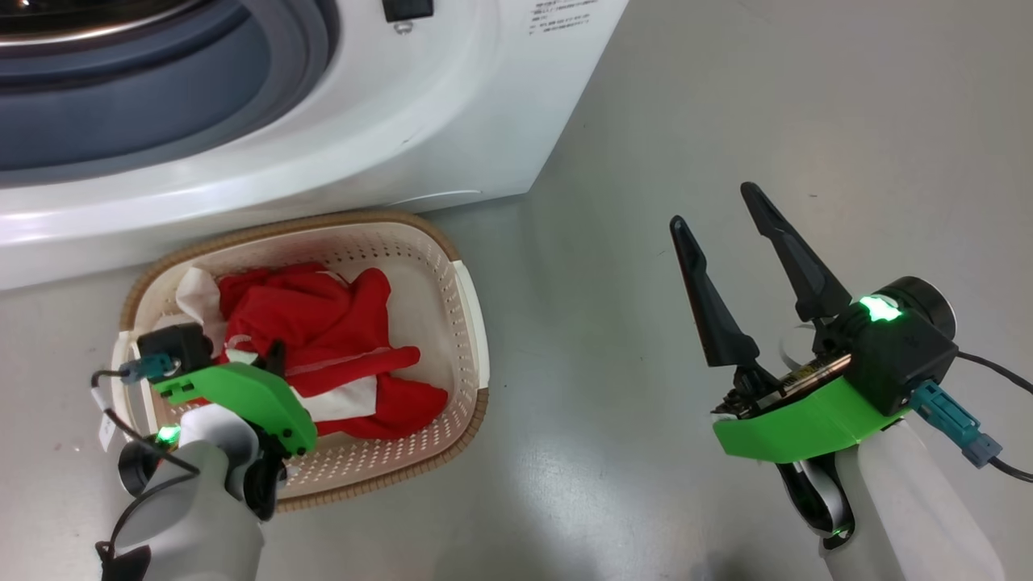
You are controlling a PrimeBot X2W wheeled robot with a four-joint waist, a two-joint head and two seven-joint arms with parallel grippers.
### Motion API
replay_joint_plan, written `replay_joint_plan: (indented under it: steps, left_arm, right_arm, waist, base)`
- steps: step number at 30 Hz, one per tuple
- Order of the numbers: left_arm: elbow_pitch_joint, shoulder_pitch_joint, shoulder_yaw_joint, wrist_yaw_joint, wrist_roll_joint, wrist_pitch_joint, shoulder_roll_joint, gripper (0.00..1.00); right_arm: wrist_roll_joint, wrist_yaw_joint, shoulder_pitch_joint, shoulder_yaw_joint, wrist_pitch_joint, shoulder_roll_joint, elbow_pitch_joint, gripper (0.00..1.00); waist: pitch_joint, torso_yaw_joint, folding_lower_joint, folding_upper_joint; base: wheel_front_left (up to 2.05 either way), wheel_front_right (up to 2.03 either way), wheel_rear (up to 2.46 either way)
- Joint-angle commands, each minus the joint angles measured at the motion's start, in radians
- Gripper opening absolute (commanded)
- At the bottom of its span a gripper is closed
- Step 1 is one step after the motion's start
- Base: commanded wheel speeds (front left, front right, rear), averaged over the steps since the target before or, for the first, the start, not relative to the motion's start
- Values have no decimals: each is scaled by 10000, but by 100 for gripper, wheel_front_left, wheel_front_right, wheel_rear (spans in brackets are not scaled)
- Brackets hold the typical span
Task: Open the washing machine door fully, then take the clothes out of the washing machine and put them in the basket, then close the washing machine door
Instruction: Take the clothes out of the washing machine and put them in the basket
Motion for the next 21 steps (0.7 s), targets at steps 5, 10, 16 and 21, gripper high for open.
replay_joint_plan:
  steps: [5,10,16,21]
  left_arm:
    - [159,10,37,-78,-9,59,306,70]
    - [161,62,-111,-110,-56,-468,216,100]
    - [-486,413,-506,-139,-267,-1132,149,100]
    - [-1691,1130,-1079,-141,-547,-1374,351,100]
  right_arm:
    - [189,63,-88,164,-63,84,-166,100]
    - [241,63,-22,0,-63,94,-67,100]
    - [122,63,149,-162,-63,98,99,100]
    - [115,63,390,-589,-63,100,203,100]
  waist:
    - [-27,21,0,0]
    - [-435,162,0,0]
    - [-1161,271,0,0]
    - [-1808,367,0,0]
  base:
    - [0,0,0]
    - [0,0,0]
    - [0,0,0]
    - [0,0,0]
